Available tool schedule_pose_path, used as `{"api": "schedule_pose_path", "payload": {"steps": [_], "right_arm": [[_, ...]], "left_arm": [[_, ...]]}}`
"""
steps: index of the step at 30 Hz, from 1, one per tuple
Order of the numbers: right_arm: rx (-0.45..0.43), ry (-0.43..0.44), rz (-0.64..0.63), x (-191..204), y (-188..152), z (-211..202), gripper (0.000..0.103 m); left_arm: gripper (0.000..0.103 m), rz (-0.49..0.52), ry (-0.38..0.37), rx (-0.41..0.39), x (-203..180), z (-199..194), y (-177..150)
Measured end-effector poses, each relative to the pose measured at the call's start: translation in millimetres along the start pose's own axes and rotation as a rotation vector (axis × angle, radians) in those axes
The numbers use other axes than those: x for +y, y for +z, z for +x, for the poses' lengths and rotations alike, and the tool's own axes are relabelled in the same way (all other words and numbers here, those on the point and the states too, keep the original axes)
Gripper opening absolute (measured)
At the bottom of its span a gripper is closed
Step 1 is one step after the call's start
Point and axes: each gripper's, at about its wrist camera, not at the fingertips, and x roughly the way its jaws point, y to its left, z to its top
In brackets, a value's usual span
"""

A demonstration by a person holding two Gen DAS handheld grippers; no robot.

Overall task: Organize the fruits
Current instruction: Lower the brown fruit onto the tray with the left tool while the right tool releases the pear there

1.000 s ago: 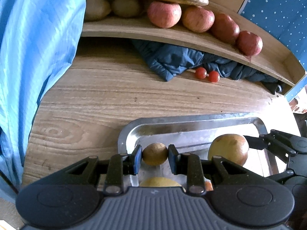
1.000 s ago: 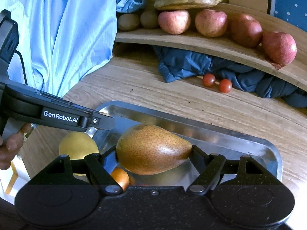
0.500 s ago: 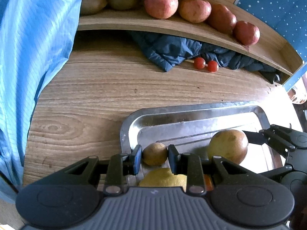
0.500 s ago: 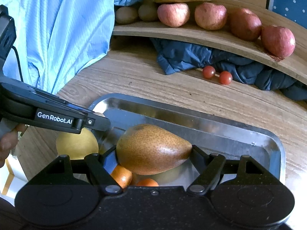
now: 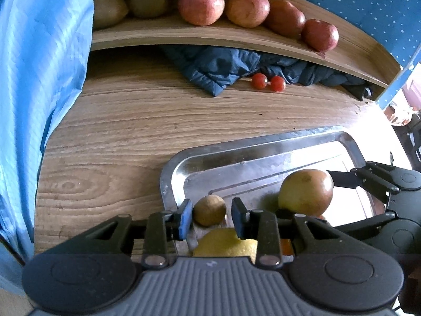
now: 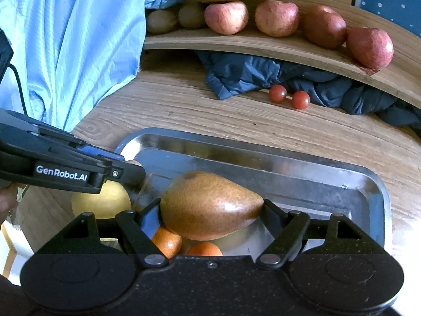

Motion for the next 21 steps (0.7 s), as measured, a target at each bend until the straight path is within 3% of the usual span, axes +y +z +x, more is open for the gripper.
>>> {"api": "schedule_pose_path", "payload": {"steps": [5, 15, 21], "right_arm": [[-0.021, -0.02, 0.026, -0.6, -3.1, -5.7, 0.081], [-0.075, -0.061, 0.065, 6.3, -15.3, -36.4, 0.093], [-0.101, -0.098, 0.084, 8.3, -28.0, -62.0, 0.1]], "left_arm": [[0.043, 0.029, -0.012, -0.009, -1.8, -6.0, -2.8], [0.084, 0.11, -0.055, -0.055, -10.2, -28.6, -11.3], [0.098, 0.159, -0.06, -0.062, -12.7, -39.5, -16.0]]}}
